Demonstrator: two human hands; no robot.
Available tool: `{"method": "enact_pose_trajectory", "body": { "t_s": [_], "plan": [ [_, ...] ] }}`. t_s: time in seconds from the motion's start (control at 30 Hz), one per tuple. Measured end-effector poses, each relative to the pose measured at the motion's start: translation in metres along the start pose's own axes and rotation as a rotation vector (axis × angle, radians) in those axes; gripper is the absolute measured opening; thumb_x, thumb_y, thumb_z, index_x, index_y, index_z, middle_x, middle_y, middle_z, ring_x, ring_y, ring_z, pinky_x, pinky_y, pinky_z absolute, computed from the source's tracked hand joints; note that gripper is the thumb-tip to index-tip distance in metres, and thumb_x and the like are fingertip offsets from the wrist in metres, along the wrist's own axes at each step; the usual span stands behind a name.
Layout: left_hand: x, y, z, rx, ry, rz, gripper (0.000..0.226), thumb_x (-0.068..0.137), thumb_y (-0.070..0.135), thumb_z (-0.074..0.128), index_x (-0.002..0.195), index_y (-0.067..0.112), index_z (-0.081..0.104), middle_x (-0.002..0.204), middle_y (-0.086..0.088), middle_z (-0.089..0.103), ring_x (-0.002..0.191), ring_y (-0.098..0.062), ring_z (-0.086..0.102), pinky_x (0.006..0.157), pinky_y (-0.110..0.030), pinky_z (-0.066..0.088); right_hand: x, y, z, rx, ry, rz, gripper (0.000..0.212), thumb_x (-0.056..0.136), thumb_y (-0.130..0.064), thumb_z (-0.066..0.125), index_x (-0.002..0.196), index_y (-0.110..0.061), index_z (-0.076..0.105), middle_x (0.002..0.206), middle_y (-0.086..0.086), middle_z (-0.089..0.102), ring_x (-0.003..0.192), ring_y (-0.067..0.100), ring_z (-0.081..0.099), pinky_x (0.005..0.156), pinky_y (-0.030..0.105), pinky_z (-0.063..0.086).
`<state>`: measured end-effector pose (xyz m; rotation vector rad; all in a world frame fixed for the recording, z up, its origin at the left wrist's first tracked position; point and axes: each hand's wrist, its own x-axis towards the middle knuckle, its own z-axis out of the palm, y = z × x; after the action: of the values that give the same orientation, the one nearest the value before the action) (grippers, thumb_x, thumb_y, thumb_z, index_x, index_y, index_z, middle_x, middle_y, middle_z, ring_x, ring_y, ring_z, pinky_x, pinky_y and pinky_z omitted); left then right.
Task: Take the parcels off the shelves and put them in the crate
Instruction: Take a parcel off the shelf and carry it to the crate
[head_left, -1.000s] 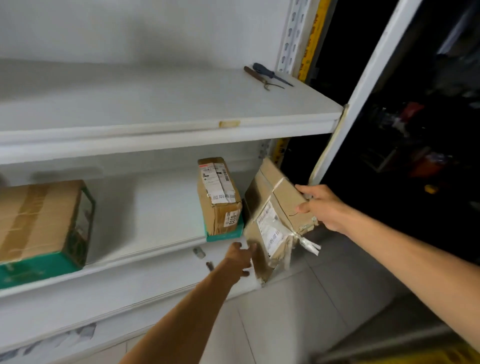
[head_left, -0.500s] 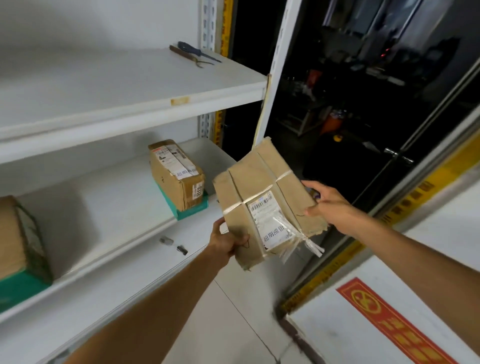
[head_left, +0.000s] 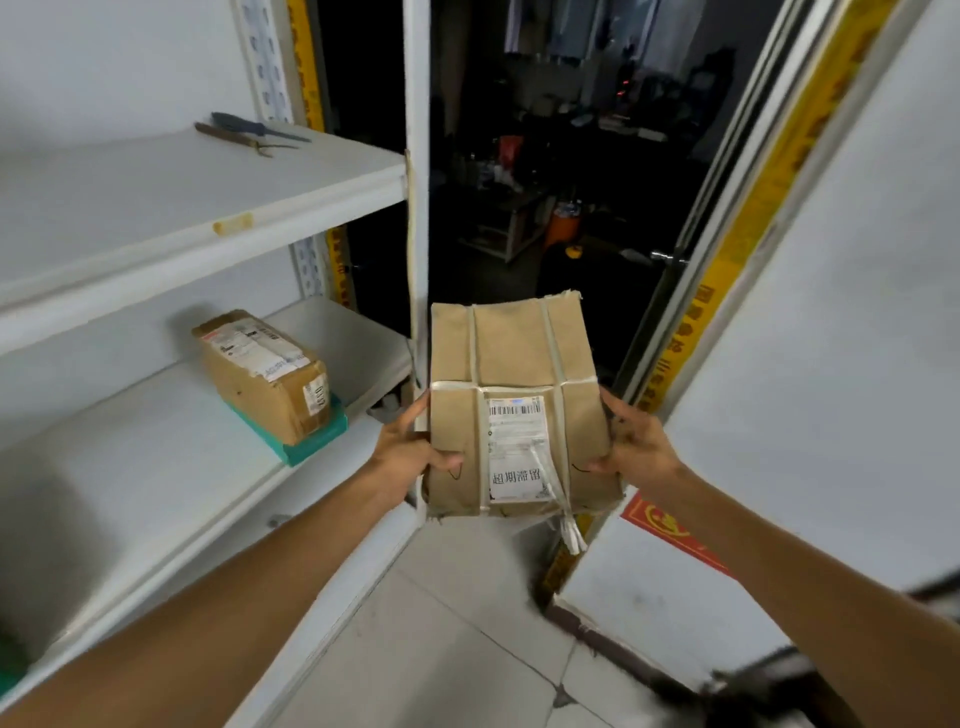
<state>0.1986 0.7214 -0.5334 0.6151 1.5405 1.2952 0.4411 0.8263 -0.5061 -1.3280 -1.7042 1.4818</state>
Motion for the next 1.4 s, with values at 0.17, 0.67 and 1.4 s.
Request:
{"method": "enact_pose_trajectory", "body": {
  "t_s": [0.17, 0.67, 1.4],
  "plan": [
    [0.018, -0.003, 0.012, -0.003, -0.195, -0.026, 0.102, 0.065, -0.024, 0.07, 0.145, 0.03, 0.04, 0.093, 0.003, 0.071, 0.099, -0.016, 0.064, 0.082, -0.029, 0.056, -0.03, 0.016, -0.006, -0.046, 0.243, 0.074, 0.095, 0.068, 0.027, 0.063, 0.148, -0.019, 0.038, 0.096, 0.002, 0.066, 0.093, 0.023, 0.061, 0.061, 0.022, 0.055],
    [0.005, -0.02, 0.152, 0.329, -0.815, -0.159, 0.098, 0.069, -0.028, 0.063, 0.143, 0.032, 0.042, 0.134, -0.006, 0.051, 0.122, -0.031, 0.05, 0.074, -0.033, 0.058, -0.201, 0.079, -0.015, 0.251, 1.039, 0.34, 0.084, 0.075, 0.029, 0.041, 0.142, -0.022, 0.046, 0.068, -0.002, 0.057, 0.062, 0.009, 0.05, 0.044, 0.019, 0.048],
    [-0.138, -0.115, 0.479, 0.626, -1.398, -0.189, 0.1, 0.066, -0.033, 0.057, 0.142, 0.03, 0.045, 0.137, -0.014, 0.051, 0.105, -0.028, 0.055, 0.071, -0.037, 0.059, -0.4, 0.184, -0.16, 0.543, 1.577, 0.483, 0.087, 0.076, 0.026, 0.056, 0.144, -0.027, 0.042, 0.107, 0.012, 0.066, 0.085, 0.024, 0.062, 0.051, 0.023, 0.054]
  ]
}}
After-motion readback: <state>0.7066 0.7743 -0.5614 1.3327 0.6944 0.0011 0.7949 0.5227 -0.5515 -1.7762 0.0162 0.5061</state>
